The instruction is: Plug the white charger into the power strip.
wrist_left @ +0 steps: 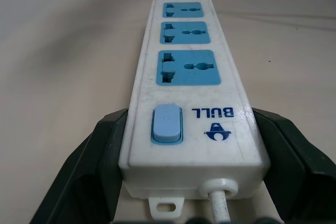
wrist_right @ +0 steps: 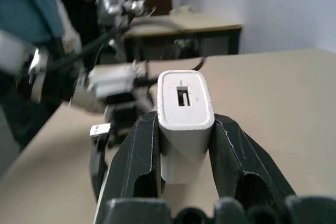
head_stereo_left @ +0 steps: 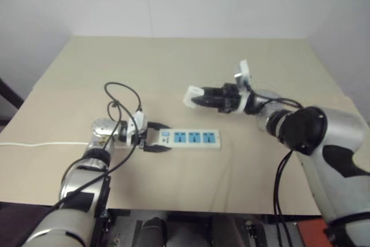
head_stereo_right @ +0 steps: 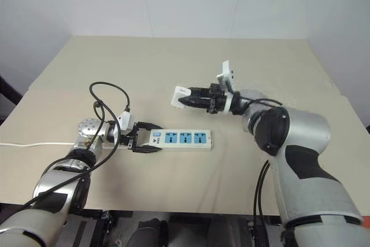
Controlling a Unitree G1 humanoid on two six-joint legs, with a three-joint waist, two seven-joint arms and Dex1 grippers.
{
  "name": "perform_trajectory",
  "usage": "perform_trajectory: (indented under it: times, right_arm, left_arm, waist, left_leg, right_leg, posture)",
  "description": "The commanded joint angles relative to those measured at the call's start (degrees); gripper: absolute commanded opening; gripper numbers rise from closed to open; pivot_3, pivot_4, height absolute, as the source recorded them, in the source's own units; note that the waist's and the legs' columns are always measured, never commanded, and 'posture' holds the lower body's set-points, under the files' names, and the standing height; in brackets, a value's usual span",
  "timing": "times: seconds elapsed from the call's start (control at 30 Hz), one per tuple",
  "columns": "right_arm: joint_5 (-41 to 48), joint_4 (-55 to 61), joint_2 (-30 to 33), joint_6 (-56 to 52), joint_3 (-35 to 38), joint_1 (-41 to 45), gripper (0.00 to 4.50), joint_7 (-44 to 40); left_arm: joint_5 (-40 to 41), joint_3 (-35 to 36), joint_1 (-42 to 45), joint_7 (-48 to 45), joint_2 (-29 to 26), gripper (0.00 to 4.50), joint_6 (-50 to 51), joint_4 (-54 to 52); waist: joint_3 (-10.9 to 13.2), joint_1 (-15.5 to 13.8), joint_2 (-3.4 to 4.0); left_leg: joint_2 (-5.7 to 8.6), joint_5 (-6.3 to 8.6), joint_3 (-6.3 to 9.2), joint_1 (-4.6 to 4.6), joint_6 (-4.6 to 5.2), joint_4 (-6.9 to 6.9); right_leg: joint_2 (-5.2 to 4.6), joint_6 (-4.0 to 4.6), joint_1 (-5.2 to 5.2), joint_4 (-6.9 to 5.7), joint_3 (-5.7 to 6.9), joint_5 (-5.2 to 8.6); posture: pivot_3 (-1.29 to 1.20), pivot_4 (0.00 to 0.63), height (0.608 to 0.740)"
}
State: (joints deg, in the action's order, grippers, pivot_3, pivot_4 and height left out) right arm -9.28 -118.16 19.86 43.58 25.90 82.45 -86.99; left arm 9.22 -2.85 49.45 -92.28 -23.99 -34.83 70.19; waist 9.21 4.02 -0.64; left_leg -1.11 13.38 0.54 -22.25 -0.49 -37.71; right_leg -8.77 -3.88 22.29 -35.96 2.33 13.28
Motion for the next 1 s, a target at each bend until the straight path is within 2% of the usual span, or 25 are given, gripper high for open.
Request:
perform_trajectory:
  times: [0.03, 0.33, 0.53, 0.7, 1.0]
  right_arm:
    - [-3.50, -1.84, 0.07, -1.73, 1.95, 1.97, 1.10, 2.90]
    - [-13.13, -1.84, -1.23, -13.13, 2.37, 6.51, 1.10, 12.06]
    - [-17.08, -1.84, -1.00, -18.69, 4.93, 7.58, 1.10, 13.67]
    - [-20.14, -1.84, -0.51, -16.01, 7.17, 5.84, 1.10, 13.42]
    - [-26.86, -1.84, 1.80, -2.90, 12.99, -1.95, 1.10, 9.63]
  left_arm:
    - [-0.39, -0.92, 1.02, -0.22, -0.88, 3.27, -0.46, -0.96]
    - [-0.53, -1.55, 1.83, -0.22, -0.46, 3.27, -0.41, -0.60]
    - [-0.49, -1.87, 2.02, -0.22, -0.17, 3.27, -0.34, -0.53]
    - [-0.82, -1.75, 2.51, -0.22, -0.18, 3.27, -0.12, 0.16]
    - [-1.35, -1.80, 3.48, -0.22, 0.19, 3.27, 0.90, 1.20]
  waist:
    - [0.00, 0.00, -0.01]
    - [0.00, -0.03, 0.00]
    - [0.00, -0.06, -0.01]
    - [0.01, -0.05, -0.02]
    - [0.01, 0.08, -0.07]
  left_leg:
    - [0.00, 0.00, 0.00, 0.00, 0.00, 0.00]
    - [-0.01, 0.00, 0.01, 0.01, 0.00, 0.02]
    - [0.00, 0.00, 0.01, -0.03, 0.00, 0.03]
    - [0.01, 0.00, 0.02, -0.04, 0.00, 0.03]
    - [0.03, 0.00, 0.04, -0.04, 0.00, 0.05]
  right_leg:
    - [0.00, 0.00, 0.00, 0.00, 0.00, 0.00]
    - [0.00, 0.00, 0.00, 0.02, 0.00, 0.00]
    - [0.00, 0.00, 0.00, 0.06, 0.00, 0.00]
    - [0.00, 0.00, 0.00, 0.07, 0.00, 0.00]
    - [0.00, -0.01, -0.03, 0.14, -0.01, 0.00]
  posture:
    - [0.00, 0.150, 0.740]
    - [0.00, 0.150, 0.740]
    - [0.00, 0.150, 0.740]
    - [0.00, 0.150, 0.740]
    - [0.00, 0.150, 0.740]
